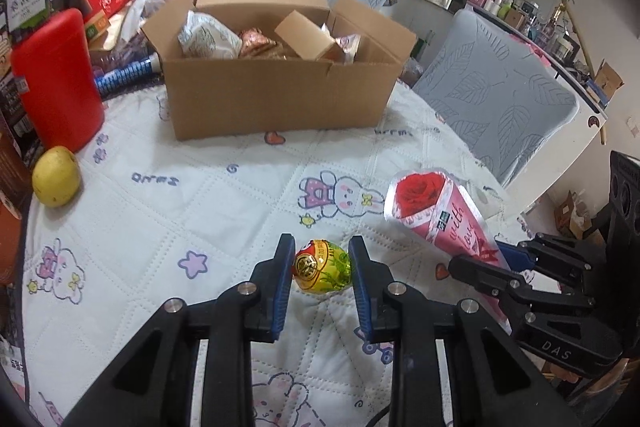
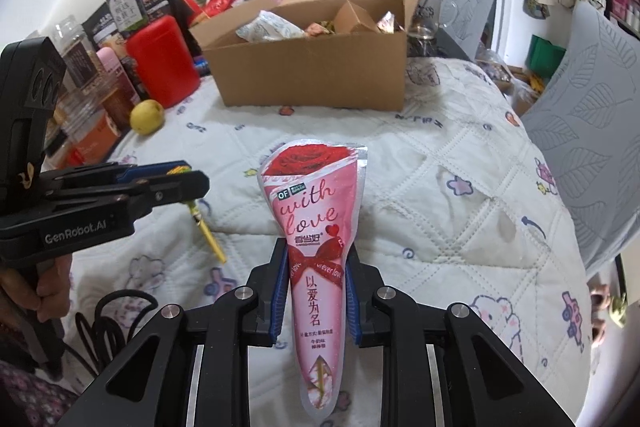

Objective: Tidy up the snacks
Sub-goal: 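Carry the lollipop with the left gripper while the right carries the pink pack over the box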

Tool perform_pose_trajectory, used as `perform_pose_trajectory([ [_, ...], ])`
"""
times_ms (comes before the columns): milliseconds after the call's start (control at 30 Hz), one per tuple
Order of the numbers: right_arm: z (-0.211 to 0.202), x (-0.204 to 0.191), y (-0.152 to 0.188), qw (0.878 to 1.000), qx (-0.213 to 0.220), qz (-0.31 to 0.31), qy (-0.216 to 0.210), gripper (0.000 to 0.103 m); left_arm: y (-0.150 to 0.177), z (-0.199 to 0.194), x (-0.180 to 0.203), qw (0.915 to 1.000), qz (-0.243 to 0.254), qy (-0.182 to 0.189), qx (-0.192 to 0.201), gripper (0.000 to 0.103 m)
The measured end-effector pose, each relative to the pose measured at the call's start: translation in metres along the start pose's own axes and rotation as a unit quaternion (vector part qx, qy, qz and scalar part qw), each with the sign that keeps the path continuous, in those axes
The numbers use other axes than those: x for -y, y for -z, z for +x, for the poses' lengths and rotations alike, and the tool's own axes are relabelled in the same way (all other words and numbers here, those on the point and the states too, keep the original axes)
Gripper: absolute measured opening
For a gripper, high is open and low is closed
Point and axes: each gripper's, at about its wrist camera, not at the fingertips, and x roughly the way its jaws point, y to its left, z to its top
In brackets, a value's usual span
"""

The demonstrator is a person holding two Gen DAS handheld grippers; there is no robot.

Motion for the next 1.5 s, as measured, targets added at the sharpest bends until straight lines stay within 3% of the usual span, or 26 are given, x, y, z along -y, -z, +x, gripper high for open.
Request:
perform_pose_trajectory([
  [500, -0.043, -0.031, -0.028, 0.997, 0.069, -0.033, -0.023, 0.024, -0.029, -0.064, 0.008, 0.9958, 0.009, -0.008, 0.090, 0.027],
  [867, -0.068, -0.041, -0.067, 0.991, 0.118, -0.062, -0.029, 0.024, -0.066, -0.099, 0.008, 0.9862, 0.016, -0.013, 0.165, 0.027],
  [1500, -0.061, -0.039, -0.158, 0.980, 0.173, -0.096, -0.012, 0.024, -0.152, -0.097, -0.021, 0.9690, -0.006, -0.039, 0.244, 0.027],
])
